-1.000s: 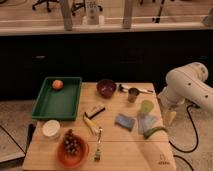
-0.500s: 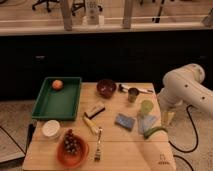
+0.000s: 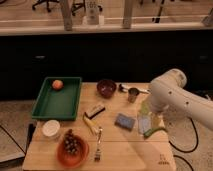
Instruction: Wipe tray with sponge
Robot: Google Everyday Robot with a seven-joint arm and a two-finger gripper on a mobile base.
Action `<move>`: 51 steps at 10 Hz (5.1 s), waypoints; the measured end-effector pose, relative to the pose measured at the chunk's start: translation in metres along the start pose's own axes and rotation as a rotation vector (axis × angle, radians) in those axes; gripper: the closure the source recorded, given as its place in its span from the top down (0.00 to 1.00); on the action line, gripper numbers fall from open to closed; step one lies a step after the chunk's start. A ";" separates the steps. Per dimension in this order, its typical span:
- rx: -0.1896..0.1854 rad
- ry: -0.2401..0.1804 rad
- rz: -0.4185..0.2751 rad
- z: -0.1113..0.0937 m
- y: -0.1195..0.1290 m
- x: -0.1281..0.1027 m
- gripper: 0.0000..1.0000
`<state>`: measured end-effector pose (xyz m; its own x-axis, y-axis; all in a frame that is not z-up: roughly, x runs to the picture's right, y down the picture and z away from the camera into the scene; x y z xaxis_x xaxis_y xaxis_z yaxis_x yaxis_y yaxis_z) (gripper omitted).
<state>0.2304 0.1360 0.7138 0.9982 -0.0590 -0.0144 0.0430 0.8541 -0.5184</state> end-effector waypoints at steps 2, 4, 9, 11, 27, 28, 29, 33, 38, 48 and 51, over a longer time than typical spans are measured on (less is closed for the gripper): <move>0.007 -0.015 -0.027 0.011 -0.002 -0.025 0.80; 0.012 -0.022 -0.049 0.021 -0.003 -0.036 0.80; 0.018 -0.059 -0.097 0.056 -0.008 -0.065 0.80; 0.016 -0.070 -0.105 0.064 -0.011 -0.066 0.80; -0.024 -0.209 -0.090 0.137 -0.028 -0.085 0.80; -0.028 -0.213 -0.090 0.140 -0.028 -0.086 0.80; -0.030 -0.216 -0.091 0.142 -0.029 -0.087 0.80; -0.038 -0.223 -0.098 0.149 -0.034 -0.095 0.69; -0.039 -0.228 -0.103 0.152 -0.041 -0.101 0.16; 0.009 -0.170 -0.152 0.094 -0.074 -0.149 0.03; 0.025 -0.161 -0.181 0.068 -0.086 -0.169 0.03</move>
<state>0.0613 0.1073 0.8189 0.9679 -0.1313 0.2143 0.2212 0.8497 -0.4786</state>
